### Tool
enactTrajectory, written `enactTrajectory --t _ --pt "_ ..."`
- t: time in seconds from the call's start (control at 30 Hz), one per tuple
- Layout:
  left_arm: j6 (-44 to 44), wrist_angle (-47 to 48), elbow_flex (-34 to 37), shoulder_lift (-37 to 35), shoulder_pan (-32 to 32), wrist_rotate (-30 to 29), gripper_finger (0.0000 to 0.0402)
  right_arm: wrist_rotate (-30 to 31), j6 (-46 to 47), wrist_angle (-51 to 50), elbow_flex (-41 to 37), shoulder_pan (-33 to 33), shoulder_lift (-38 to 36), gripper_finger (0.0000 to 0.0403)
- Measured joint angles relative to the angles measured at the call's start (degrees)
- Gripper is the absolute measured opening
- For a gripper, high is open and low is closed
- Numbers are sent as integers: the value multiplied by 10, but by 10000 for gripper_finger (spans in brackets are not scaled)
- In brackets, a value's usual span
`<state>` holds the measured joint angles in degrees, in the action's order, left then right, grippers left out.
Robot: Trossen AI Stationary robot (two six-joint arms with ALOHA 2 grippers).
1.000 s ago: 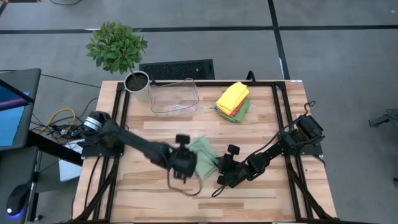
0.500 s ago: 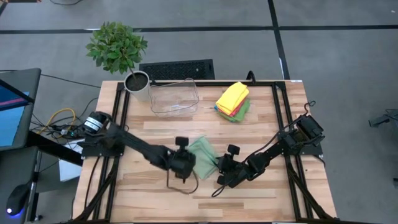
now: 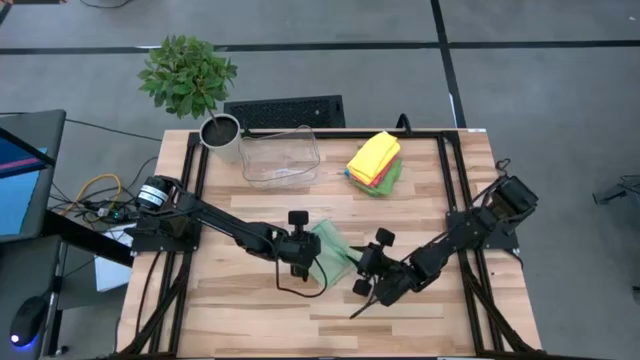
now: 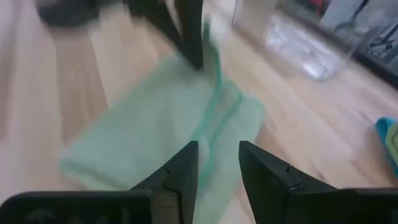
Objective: Fold microfiber towels
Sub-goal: Fold the light green microfiber cloth
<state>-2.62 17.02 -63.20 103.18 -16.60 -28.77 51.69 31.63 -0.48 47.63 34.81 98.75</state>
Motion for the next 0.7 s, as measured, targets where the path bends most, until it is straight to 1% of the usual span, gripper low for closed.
enactTrajectory --t 0.07,0.13,0.23,0.3,0.4,0.47,0.57,0.63,0.7 --pt "1 -11 0 0 2 -3 0 14 -2 36 1 5 -4 141" --pt "8 -17 0 0 5 -6 0 10 -29 95 1 5 7 142" --pt "15 -17 0 0 14 -11 0 -36 -86 206 1 -9 54 143" --pt "15 -19 0 0 20 -10 0 -53 -110 262 0 -21 89 141" --pt "18 -31 0 0 22 -10 0 -49 -137 325 0 -36 129 136" --pt "34 -38 0 0 21 -12 0 -50 -152 367 1 -44 141 133" --pt "44 -26 0 -8 16 -38 0 -54 -131 352 1 -50 156 127" --pt "41 -25 0 -23 13 -51 0 -66 -88 317 1 -51 174 124" --pt "33 -27 0 -36 10 -50 0 -75 -46 290 0 -50 188 122"
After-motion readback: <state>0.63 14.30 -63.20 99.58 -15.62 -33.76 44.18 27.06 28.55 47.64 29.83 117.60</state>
